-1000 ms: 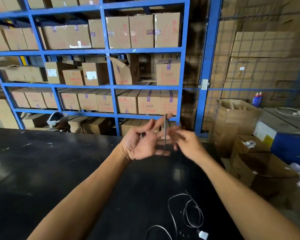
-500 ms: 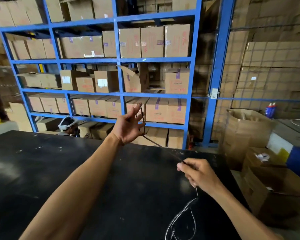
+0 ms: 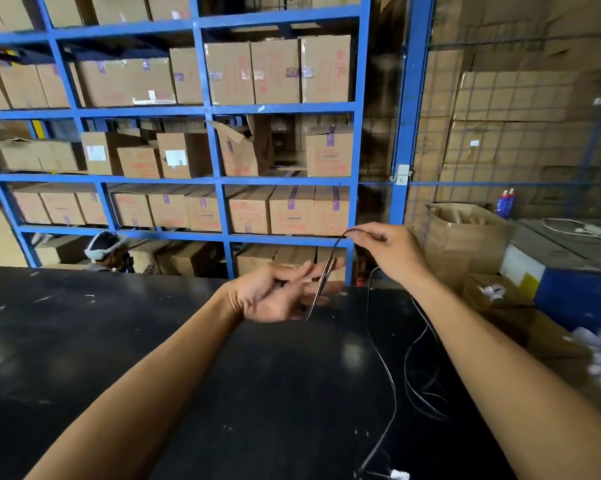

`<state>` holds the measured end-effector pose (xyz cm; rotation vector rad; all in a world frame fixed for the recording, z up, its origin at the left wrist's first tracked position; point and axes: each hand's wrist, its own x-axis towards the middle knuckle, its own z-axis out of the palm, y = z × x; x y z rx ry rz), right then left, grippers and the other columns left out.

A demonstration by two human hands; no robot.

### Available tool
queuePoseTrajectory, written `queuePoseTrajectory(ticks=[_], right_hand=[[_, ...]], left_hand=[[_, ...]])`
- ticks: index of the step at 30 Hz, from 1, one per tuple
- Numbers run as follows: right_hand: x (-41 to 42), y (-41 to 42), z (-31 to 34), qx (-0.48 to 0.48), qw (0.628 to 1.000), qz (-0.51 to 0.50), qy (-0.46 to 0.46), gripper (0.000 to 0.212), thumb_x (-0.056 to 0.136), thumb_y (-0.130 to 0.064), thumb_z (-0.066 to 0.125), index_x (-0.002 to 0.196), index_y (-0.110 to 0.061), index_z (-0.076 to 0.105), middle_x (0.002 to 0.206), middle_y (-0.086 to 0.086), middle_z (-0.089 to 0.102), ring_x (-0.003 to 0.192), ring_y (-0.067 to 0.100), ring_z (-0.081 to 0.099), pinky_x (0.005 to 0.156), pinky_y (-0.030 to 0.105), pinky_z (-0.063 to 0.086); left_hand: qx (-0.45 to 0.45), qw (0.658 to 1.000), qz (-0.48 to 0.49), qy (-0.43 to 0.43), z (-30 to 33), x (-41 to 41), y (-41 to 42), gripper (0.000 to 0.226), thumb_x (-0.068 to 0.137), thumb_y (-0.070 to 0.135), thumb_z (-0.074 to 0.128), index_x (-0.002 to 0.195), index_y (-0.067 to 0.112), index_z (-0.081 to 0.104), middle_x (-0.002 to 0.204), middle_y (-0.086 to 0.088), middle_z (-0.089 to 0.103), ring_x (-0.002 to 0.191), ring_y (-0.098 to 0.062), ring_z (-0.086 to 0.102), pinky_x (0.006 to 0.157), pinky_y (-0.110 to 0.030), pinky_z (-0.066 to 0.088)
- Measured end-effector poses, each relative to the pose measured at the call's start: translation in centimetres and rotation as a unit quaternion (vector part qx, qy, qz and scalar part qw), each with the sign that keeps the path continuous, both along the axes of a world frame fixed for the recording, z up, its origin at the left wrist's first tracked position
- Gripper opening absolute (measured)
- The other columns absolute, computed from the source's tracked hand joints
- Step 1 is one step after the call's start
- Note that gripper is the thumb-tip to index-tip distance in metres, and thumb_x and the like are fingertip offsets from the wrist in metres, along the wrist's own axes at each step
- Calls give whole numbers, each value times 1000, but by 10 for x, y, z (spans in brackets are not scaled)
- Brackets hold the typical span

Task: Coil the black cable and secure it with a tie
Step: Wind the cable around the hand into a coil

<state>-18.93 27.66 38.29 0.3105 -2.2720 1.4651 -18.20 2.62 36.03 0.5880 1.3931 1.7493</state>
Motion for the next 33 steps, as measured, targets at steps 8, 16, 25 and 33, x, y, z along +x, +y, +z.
queuePoseTrajectory(ticks=[8,16,25,33], right_hand=[[11,-15,-64,85,984,103,-117,15,96,-24,68,95,-37,75,84,-5,77,81,8,72,86,33,57],[31,-13,-92,135,958,165,-191,20,89,-13,72,100,-29,78,89,0,79,84,11,74,92,35,56],[51,-20,-74,232,921,239,-200,22,92,-21,69,103,-37,79,85,-2,79,89,5,73,96,30,53],[59,-10,-27,108,971,182,-107,15,92,-18,69,92,-28,80,88,1,77,91,15,70,94,37,50]], left_hand=[[185,979,44,78,50,-12,6,61,99,41,38,158,33,21,165,-17,18,150,-46,9,117,-68,2],[198,945,252,59,55,-40,-22,46,100,43,42,144,33,45,155,-9,38,124,-34,40,105,-53,31],[164,934,316,30,42,-39,-39,40,98,37,49,137,31,55,127,-9,46,121,-29,49,105,-50,38],[-3,976,215,30,11,-31,-51,46,94,40,53,140,33,57,148,-5,40,120,-28,43,113,-57,20]])
